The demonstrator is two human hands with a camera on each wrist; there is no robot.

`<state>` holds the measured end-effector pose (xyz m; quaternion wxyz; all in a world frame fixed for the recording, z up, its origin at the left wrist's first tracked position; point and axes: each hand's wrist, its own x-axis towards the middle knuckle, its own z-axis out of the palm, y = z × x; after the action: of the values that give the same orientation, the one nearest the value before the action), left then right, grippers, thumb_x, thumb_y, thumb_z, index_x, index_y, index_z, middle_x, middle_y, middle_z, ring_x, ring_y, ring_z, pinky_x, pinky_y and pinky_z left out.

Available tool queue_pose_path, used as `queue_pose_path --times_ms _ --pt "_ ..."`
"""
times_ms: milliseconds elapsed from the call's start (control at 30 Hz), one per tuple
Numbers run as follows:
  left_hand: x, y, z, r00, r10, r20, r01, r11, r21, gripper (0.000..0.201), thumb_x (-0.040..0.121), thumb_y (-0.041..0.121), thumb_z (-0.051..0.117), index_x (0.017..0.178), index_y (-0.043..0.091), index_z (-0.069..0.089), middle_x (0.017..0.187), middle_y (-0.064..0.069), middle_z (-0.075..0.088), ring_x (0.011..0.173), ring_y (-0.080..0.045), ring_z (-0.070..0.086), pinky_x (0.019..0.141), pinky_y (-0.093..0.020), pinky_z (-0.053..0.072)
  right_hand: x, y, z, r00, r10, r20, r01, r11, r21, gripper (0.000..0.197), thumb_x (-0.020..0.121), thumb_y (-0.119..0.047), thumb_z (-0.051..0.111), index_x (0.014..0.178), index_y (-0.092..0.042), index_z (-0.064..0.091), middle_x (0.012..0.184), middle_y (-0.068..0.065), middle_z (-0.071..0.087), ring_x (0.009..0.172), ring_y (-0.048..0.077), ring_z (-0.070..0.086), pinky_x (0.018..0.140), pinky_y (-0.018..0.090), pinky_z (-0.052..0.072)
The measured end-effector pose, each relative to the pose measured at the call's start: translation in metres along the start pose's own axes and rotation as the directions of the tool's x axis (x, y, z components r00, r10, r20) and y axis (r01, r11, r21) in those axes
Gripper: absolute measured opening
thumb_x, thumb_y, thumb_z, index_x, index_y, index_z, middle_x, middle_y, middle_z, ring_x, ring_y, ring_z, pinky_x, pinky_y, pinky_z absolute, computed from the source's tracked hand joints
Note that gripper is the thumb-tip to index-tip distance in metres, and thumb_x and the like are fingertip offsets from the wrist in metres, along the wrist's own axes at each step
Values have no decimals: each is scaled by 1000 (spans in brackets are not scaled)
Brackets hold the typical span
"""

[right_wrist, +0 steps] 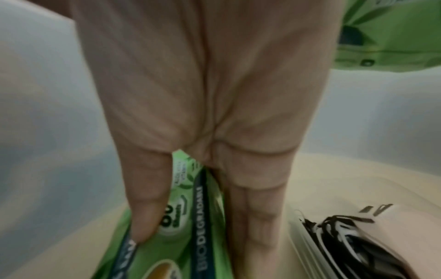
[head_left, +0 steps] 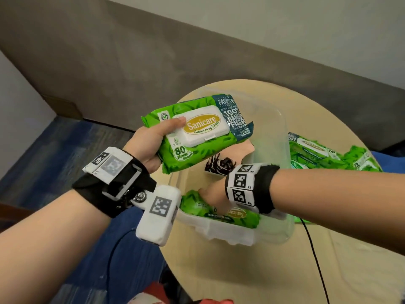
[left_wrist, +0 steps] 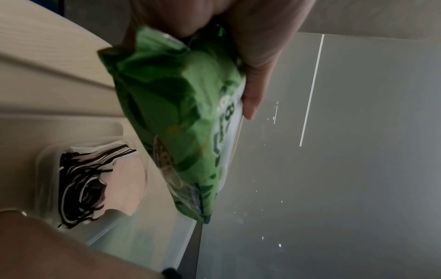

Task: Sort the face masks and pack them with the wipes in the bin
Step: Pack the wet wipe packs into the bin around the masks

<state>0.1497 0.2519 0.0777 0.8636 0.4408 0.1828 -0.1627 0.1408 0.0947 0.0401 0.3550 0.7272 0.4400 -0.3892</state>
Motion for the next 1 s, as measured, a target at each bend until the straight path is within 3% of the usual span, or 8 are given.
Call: queue_pose_path --times_ms 200,333,533,633,700,767,933,1000 --pt "-2 -1 1 1000 -8 8 8 1000 3 57 68 17 68 122 5 59 115 -18 65 105 -31 65 81 -49 55 22 -19 -5 980 15 198 -40 992 124 52 91 -36 56 134 -9 46 130 4 52 121 24 51 91 31 45" --pt "-5 1 3 1000 -19 3 19 1000 -4 58 67 17 68 123 5 59 116 -19 65 104 -32 65 80 -49 55 27 -6 -3 984 130 122 -170 892 419 55 86 -33 63 128 -2 48 121 9 55 109 26 55 79 29 44" --pt "-8 3 6 1000 -23 2 23 1000 -8 55 68 17 66 121 5 60 115 -19 66 102 -32 66 77 -47 57 1 59 1 953 210 219 -301 573 762 27 88 -29 61 103 -8 58 93 9 65 80 24 63 66 30 53" --pt "-8 4 6 1000 -9 3 9 1000 -25 54 69 17 66 122 6 59 117 -19 65 105 -32 64 81 -50 55 21 107 26 842 523 134 -381 401 833 33 89 -31 59 114 -9 58 120 8 58 105 28 57 91 40 47" --pt "-7 4 7 1000 15 1 -15 999 -42 51 71 16 64 120 6 60 116 -18 65 105 -32 64 81 -51 54 67 147 61 755 631 179 -470 330 819 46 81 -47 63 116 -17 57 123 6 56 105 28 57 90 42 50" --pt "-6 3 7 1000 30 3 -30 998 -53 50 72 16 63 121 6 60 117 -18 65 106 -33 64 83 -52 53 95 162 80 706 683 186 -483 272 833 37 86 -33 59 115 -10 57 119 8 56 109 29 56 93 41 49" --pt "-6 2 6 999 43 1 -43 997 -70 50 72 15 62 121 7 60 116 -18 65 105 -34 64 82 -52 53 38 112 46 628 741 238 -320 -33 947 59 85 -12 60 137 1 34 139 19 39 126 38 40 98 42 37" --pt "-6 3 4 999 40 3 -40 996 -83 46 72 15 61 118 8 61 114 -18 66 102 -33 65 77 -48 56 25 106 47 674 684 279 -292 -101 951 57 88 -8 57 138 3 32 142 20 37 128 36 39 93 35 42"
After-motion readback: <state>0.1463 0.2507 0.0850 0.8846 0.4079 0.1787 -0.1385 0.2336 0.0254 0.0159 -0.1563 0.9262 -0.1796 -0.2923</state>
